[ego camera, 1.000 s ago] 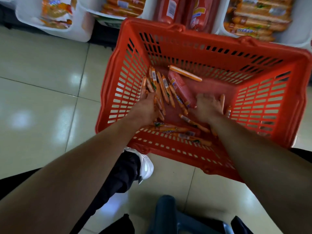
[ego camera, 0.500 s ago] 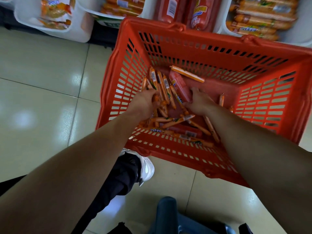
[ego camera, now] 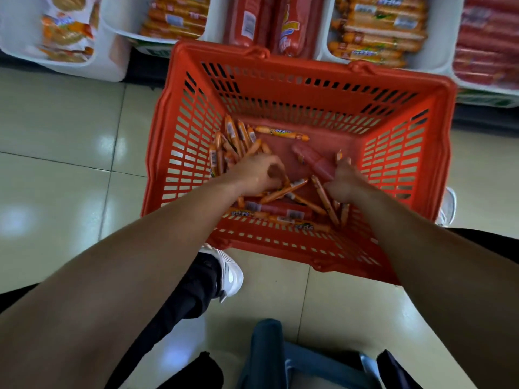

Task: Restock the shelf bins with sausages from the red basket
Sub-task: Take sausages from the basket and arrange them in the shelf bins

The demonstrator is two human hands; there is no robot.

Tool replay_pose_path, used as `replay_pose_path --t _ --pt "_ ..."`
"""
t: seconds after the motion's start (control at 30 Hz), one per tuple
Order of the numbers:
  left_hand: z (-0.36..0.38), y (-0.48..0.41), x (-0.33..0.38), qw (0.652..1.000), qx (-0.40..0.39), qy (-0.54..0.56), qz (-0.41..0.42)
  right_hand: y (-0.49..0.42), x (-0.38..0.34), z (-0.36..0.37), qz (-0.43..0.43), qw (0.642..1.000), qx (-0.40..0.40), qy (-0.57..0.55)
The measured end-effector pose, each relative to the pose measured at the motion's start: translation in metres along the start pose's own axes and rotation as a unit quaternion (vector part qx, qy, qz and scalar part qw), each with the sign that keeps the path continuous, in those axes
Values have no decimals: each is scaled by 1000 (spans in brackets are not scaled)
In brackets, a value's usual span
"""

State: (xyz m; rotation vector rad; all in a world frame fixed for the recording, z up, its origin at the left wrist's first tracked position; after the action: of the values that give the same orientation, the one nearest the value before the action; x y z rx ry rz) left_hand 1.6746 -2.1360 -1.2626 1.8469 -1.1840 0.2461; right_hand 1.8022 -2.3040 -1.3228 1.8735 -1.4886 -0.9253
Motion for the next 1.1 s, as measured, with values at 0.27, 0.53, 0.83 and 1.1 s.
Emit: replay_pose_path --t 0.27,0.53,0.83,1.1 --pt "62 -1 -11 978 -182 -99 20 8 29 35 2 999 -28 34" --pt "67 -14 -11 917 -178 -350 73 12 21 41 -32 995 -55 81" --pt "79 -9 -31 944 -244 -221 5 12 17 41 -44 996 -50 55" --pt "97 -7 -45 941 -273 -194 -55 9 21 38 -21 997 -58 47"
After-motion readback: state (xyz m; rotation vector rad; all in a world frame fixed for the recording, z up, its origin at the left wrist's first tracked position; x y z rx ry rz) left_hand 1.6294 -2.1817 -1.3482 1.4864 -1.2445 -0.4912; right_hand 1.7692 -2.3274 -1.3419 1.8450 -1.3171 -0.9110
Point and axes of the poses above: each hand's wrist, its own y-axis away from the middle knuckle, its own z-axis out of the palm, x = y × z, the point moved 10 cm from there along -y, towards the middle knuckle, and after that the axes turned 7 degrees about z, right-handed, at the moved point
